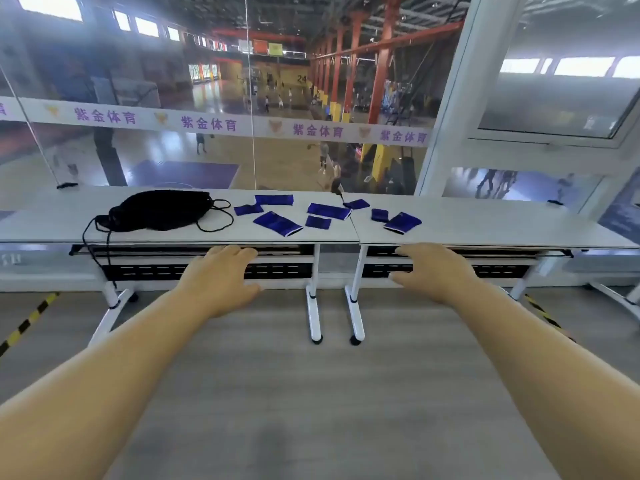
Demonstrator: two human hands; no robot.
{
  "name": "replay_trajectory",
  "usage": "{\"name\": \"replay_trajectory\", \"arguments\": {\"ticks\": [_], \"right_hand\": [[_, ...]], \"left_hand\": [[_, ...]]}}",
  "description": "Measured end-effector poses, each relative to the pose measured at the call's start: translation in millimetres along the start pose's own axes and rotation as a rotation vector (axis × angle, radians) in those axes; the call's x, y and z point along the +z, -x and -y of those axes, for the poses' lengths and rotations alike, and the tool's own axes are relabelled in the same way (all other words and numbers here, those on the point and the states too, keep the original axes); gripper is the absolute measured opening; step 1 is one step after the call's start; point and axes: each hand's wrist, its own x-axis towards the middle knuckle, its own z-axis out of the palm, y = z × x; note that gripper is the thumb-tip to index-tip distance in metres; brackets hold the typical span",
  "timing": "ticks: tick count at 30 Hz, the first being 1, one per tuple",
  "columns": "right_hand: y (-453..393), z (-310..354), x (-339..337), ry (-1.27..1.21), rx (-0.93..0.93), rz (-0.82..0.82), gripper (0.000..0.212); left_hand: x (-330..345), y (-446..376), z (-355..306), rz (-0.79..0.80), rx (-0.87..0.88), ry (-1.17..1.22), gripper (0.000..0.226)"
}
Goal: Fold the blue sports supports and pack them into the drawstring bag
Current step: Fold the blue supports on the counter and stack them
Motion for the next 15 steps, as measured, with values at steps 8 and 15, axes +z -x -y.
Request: {"name": "replay_trajectory", "arguments": {"ticks": [8, 15], "right_hand": [[-104.7, -25.2, 3.9, -0.003, -0.007, 0.008, 0.050], [-223.6, -43.8, 20.4, 0.006, -0.075, 0.081, 0.050]], "left_hand": [[16.6, -107.2, -6.4, 0.019, -0.003, 0.003, 0.060], [40.8, -206.4, -8.0, 0.062, -0.054, 0.036, 0.055]]}}
